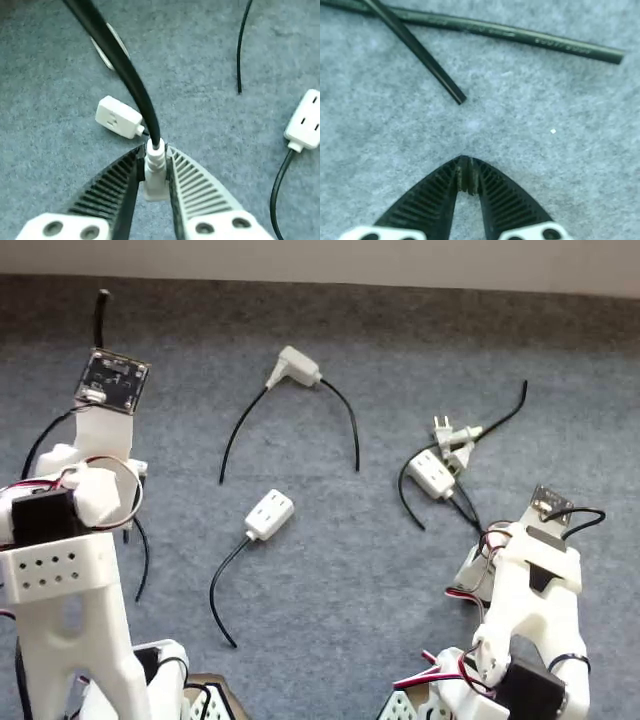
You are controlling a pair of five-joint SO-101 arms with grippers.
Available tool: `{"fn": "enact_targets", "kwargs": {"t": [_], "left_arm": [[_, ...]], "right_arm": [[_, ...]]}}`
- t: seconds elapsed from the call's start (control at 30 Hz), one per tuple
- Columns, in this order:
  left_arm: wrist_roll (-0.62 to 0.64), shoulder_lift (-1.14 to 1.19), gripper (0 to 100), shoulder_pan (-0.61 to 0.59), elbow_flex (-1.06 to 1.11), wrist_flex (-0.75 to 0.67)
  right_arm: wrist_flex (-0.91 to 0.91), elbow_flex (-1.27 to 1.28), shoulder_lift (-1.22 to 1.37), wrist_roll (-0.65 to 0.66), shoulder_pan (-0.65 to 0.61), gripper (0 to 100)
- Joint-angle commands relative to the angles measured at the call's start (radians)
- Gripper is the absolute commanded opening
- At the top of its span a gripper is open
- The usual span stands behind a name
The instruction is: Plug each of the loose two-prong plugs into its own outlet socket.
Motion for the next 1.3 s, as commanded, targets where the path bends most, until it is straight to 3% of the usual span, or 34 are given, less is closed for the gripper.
{"fn": "enact_targets", "kwargs": {"t": [0.0, 0.13, 0.27, 0.4, 0.57, 0.73, 0.97, 1.17, 1.27], "left_arm": [[0.08, -0.033, 1, -0.031, -0.044, -0.037], [0.241, -0.039, 1, -0.007, -0.076, -0.081], [0.42, -0.041, 1, 0.062, -0.042, -0.227], [0.692, -0.041, 1, 0.133, 0.012, -0.358], [0.927, -0.041, 1, 0.223, 0.186, -0.563], [0.99, -0.041, 1, 0.344, 0.314, -0.73], [0.979, -0.041, 1, 0.541, 0.321, -0.736], [1.297, -0.041, 1, 0.641, 0.412, -0.746], [1.458, -0.041, 1, 0.648, 0.469, -0.87]], "right_arm": [[-0.033, 0.004, 0.007, 0.011, -0.021, 0.9], [-0.033, 0.004, 0.007, 0.011, -0.021, 0.9], [-0.033, 0.004, 0.007, 0.011, -0.021, 0.9], [-0.031, 0.004, 0.007, 0.011, -0.021, 0.9], [-0.031, 0.004, 0.007, 0.011, -0.021, 0.9], [-0.031, 0.004, 0.007, 0.011, -0.021, 0.9], [-0.033, 0.004, 0.007, 0.011, -0.021, 0.9], [-0.033, -0.001, 0.007, 0.011, -0.021, 0.9], [-0.033, -0.007, 0.005, 0.011, -0.021, 0.9]]}}
